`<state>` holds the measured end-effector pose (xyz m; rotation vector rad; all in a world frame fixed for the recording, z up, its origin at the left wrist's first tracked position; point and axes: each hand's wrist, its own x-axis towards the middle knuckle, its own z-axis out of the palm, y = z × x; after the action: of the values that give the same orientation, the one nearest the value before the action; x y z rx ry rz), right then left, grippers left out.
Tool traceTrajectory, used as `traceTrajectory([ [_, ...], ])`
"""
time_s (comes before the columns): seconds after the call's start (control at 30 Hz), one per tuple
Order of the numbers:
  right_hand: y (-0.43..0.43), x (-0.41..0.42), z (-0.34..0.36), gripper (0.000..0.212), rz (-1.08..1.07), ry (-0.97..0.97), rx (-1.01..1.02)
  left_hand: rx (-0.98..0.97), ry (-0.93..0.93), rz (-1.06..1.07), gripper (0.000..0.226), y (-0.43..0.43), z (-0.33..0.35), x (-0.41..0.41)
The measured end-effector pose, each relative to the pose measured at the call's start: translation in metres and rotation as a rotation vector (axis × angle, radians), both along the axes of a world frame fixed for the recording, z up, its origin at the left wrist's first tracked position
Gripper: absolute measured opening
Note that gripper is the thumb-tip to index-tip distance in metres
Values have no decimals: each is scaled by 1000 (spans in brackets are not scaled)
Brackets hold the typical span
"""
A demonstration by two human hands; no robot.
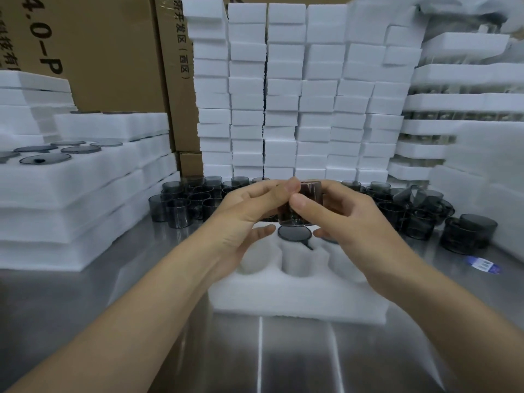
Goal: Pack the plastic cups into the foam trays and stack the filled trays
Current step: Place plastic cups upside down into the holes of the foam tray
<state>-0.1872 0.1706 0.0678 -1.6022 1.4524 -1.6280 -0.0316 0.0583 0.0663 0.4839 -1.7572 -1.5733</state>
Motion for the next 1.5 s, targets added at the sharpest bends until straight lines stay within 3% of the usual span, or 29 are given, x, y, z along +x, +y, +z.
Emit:
traceTrajectory([
  [0.1,1,-9,3,26,15,17,38,-44,-43,20,63,-9,4,7],
  [0.23,-4,-19,-5,35,-65,147,123,-152,6,426,34,-34,-6,13],
  [0.3,-4,-18,-9,41,-48,211,160,-260,-47,519,27,-46,-18,15],
  [0.4,-3,-15,-9,42,-11,282,181,-394,-282,444,21,-54,-36,14],
  [0.47,-3,-13,-9,47,-10,324,187,-405,-340,395,19,-56,-40,13],
  [0.67,-4,-14,-10,34,8,401,215,-465,-364,392,17,-55,-37,11],
  [0.87,-1,-16,-5,44,76,475,306,-478,-356,393,18,-55,-38,11],
  [1.23,0,-15,-6,24,13,332,249,-470,-356,396,16,-53,-37,11],
  [1.5,4,-21,-2,38,14,462,375,-467,-366,407,18,-53,-37,11],
])
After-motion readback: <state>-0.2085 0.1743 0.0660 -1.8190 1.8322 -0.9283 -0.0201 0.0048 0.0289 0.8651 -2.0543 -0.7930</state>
